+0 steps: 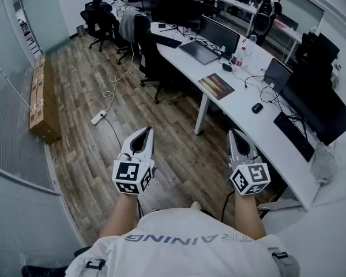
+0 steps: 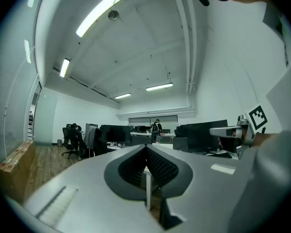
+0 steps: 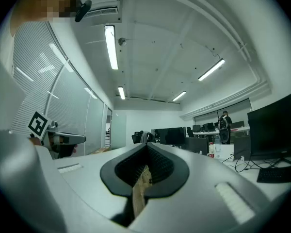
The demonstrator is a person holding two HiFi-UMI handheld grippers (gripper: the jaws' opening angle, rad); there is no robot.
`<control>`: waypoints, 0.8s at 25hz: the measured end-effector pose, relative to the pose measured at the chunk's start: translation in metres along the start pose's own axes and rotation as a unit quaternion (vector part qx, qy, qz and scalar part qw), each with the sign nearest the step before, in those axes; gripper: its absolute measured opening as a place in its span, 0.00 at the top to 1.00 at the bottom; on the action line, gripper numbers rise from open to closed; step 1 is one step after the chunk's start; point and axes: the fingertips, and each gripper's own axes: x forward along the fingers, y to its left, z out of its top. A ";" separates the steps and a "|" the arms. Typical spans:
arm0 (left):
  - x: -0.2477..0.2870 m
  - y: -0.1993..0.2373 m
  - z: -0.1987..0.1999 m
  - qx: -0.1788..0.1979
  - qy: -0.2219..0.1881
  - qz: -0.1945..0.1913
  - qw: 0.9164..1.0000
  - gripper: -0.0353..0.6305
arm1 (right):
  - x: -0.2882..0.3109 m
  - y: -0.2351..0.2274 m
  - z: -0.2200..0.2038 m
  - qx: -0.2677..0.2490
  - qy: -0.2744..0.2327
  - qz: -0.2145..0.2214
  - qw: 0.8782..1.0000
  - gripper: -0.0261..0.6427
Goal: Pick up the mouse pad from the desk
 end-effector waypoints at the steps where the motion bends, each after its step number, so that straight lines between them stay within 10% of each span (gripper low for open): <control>1: -0.001 -0.001 -0.003 -0.002 0.002 -0.003 1.000 0.94 | -0.002 0.001 -0.001 0.000 0.000 -0.002 1.000 0.94; 20: -0.030 0.020 -0.008 -0.011 0.003 -0.015 1.000 0.95 | -0.005 0.044 0.004 0.002 -0.009 -0.008 1.000 0.94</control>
